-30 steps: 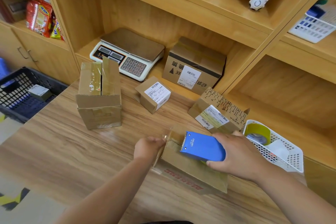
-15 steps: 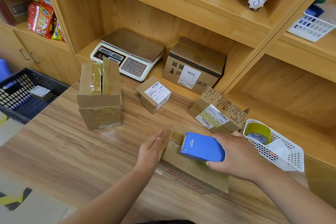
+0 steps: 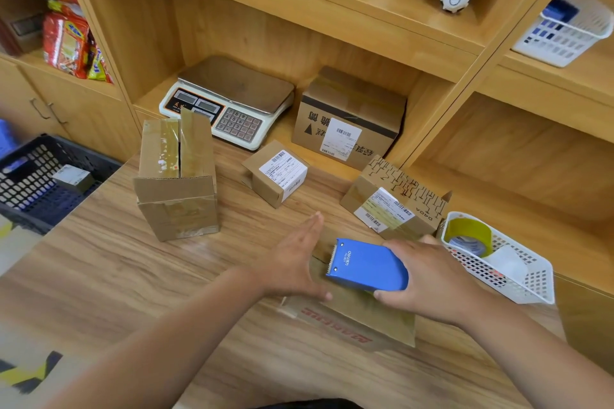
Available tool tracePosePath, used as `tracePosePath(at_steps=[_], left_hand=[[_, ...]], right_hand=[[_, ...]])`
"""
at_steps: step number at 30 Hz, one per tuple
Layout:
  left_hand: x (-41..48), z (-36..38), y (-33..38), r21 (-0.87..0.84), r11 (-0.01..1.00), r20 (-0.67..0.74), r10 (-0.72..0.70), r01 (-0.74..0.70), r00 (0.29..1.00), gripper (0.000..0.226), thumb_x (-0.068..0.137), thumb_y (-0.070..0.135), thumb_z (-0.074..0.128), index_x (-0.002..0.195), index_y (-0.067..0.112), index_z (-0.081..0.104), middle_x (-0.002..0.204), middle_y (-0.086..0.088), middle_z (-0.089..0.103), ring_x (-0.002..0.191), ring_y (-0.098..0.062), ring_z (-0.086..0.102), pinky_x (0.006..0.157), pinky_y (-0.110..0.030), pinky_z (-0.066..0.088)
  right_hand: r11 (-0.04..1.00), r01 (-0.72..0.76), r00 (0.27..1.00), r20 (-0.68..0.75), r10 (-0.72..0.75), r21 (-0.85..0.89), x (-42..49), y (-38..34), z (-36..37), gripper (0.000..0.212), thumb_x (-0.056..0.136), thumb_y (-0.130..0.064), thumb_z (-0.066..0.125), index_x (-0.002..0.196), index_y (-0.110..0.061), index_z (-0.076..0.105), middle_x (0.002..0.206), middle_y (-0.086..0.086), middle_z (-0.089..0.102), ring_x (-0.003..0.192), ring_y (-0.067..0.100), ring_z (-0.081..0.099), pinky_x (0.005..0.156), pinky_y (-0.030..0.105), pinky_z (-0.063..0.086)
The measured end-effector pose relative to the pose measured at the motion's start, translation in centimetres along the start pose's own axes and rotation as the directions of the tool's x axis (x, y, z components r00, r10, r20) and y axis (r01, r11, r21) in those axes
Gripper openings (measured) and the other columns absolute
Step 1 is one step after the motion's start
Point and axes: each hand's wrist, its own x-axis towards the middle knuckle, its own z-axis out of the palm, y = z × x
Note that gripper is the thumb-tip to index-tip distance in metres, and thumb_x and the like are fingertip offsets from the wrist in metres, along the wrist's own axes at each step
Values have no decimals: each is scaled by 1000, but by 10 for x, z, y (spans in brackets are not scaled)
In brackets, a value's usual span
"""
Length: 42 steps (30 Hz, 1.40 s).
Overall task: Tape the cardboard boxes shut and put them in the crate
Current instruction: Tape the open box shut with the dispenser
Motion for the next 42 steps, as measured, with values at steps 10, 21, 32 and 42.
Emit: tracePosePath(at_steps=[10, 21, 32, 42], left_hand=[[13, 0, -4, 74, 997, 88, 30, -37, 996, 137, 63, 50, 82, 142, 30, -29, 154, 18, -20, 132, 7, -20, 116, -22, 1], [10, -9, 7, 140, 990, 160, 5, -28, 987, 124, 73, 47, 76, 146, 27, -22, 157, 10, -17, 125, 3, -22, 107, -19, -11], [22, -8, 20, 433, 899, 174, -4, -73, 985, 131, 67, 65, 69, 146, 16, -23, 148, 7, -32, 136, -14, -32, 115, -30, -15], [31, 9, 49, 495, 842, 270, 88, -216, 959, 137, 62, 59, 76, 146, 19, -26, 158, -7, -18, 144, -18, -21, 117, -34, -15]], right_hand=[[1000, 13, 1000, 3, -13, -6, -1, 6, -5, 60, 69, -72, 57, 114, -35, 46, 103, -15, 58, 91, 13, 44, 70, 25, 36], [1000, 21, 1000, 1, -21, 16, -12, 20, -11, 58, 66, -72, 59, 110, -34, 49, 94, -17, 54, 90, 14, 44, 73, 25, 43], [967, -94, 991, -66, 113, 236, -71, 68, 17, 49, 64, -60, 72, 102, -49, 43, 89, -33, 47, 86, -3, 45, 74, 7, 30], [956, -56, 987, -130, 97, 288, -72, 76, 26, 55, 63, -57, 74, 110, -37, 54, 97, -20, 58, 87, 6, 52, 68, 10, 28]])
